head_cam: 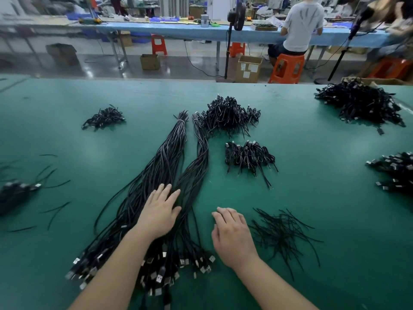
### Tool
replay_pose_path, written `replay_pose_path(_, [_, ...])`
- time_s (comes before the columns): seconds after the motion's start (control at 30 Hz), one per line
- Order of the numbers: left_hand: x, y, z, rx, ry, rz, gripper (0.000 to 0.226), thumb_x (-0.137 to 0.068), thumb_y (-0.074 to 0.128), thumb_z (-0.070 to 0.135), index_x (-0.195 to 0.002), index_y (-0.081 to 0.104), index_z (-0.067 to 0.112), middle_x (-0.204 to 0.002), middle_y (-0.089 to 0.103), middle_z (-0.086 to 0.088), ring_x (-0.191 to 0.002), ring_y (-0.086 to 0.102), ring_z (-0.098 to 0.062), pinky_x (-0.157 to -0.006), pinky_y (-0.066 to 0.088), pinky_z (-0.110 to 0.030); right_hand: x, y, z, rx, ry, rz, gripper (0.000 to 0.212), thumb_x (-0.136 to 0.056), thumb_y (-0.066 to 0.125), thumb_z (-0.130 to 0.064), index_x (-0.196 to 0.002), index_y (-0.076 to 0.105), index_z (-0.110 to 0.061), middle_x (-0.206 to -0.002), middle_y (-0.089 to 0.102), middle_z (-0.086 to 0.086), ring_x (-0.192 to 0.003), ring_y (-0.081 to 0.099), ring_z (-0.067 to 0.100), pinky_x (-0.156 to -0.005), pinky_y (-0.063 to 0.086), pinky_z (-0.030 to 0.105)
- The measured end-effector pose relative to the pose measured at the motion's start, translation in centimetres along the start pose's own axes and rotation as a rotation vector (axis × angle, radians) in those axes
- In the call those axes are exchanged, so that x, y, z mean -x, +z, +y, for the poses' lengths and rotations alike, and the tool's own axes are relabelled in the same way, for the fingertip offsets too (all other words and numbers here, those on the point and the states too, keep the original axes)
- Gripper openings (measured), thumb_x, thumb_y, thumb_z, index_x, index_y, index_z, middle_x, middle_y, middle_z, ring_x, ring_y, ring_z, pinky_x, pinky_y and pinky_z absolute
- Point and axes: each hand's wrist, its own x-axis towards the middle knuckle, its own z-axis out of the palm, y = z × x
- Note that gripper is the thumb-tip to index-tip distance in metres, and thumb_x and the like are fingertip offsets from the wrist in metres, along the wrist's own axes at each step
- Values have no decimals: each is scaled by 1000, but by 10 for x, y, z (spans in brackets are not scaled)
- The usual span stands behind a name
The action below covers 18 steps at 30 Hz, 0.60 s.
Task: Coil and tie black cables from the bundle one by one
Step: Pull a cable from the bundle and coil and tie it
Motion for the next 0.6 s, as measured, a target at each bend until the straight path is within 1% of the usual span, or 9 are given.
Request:
replay_pose_path(0.07, [5, 2, -3, 38, 24, 11, 59, -107, 30, 48, -161, 12, 31, -169, -3, 4, -154, -14, -15, -123, -10, -35, 0, -3, -1, 16, -3, -22, 33, -92, 53, -25, -121, 66, -18, -123, 66, -2, -116, 59, 17, -103, 49, 36])
replay_pose_path(0.13, [2, -4, -5, 101, 31, -22, 62, -106, 38, 47, -160, 15, 31, -169, -2, 5, -153, -15, -13, -123, -10, -35, 0, -4, -2, 30, -5, -39, 35, -91, 57, -22, -125, 64, -16, -123, 66, 0, -116, 60, 18, -102, 50, 37])
replay_pose_path(0.23, [0, -13, -9, 174, 50, -84, 71, -100, 54, 47, -160, 18, 31, -169, 0, 6, -153, -15, -12, -124, -9, -35, 2, -7, -6, 67, -19, -34, 43, -83, 69, -16, -125, 65, -15, -115, 68, 2, -109, 64, 22, -94, 54, 39])
replay_pose_path(0.3, [0, -15, -11, 219, 59, -91, 76, -97, 61, 47, -159, 20, 31, -169, 1, 6, -153, -15, -12, -124, -9, -35, 1, -9, -10, 101, -27, -28, 53, -73, 75, -10, -126, 66, -15, -107, 68, 3, -100, 66, 24, -87, 56, 38])
replay_pose_path(0.37, [-1, -16, -12, 238, 68, -92, 80, -94, 65, 46, -159, 21, 31, -169, 1, 5, -153, -15, -12, -124, -9, -35, -1, -12, -17, 102, -42, -43, 62, -71, 71, -3, -131, 62, -15, -102, 66, 3, -94, 64, 24, -85, 56, 36])
replay_pose_path(0.43, [-2, -15, -13, 245, 76, -99, 82, -92, 68, 46, -158, 23, 31, -169, 1, 4, -153, -16, -12, -124, -9, -36, -6, -12, -28, 27, -70, -69, 66, -77, 61, 1, -140, 53, -17, -105, 64, 3, -95, 59, 23, -88, 52, 36])
replay_pose_path(0.47, [-3, -15, -15, 251, 79, -106, 83, -91, 69, 46, -158, 23, 32, -169, 0, 4, -153, -17, -12, -124, -10, -36, -10, -13, -35, -30, -90, -105, 66, -83, 55, 1, -145, 47, -20, -109, 62, 4, -98, 56, 24, -90, 49, 35])
replay_pose_path(0.53, [-4, -15, -16, 272, 89, -126, 85, -88, 71, 49, -158, 24, 33, -169, -1, 4, -152, -19, -11, -124, -10, -37, -19, -13, -49, -151, -103, -211, 60, -95, 46, -8, -151, 34, -25, -119, 56, 5, -104, 52, 25, -92, 44, 35])
replay_pose_path(0.6, [-5, -16, -17, 296, 100, -144, 88, -86, 72, 54, -157, 25, 33, -169, -2, 4, -152, -20, -11, -124, -10, -37, -28, -12, -59, -180, -92, -291, 54, -100, 42, -17, -152, 31, -27, -124, 53, 7, -110, 49, 28, -95, 42, 39])
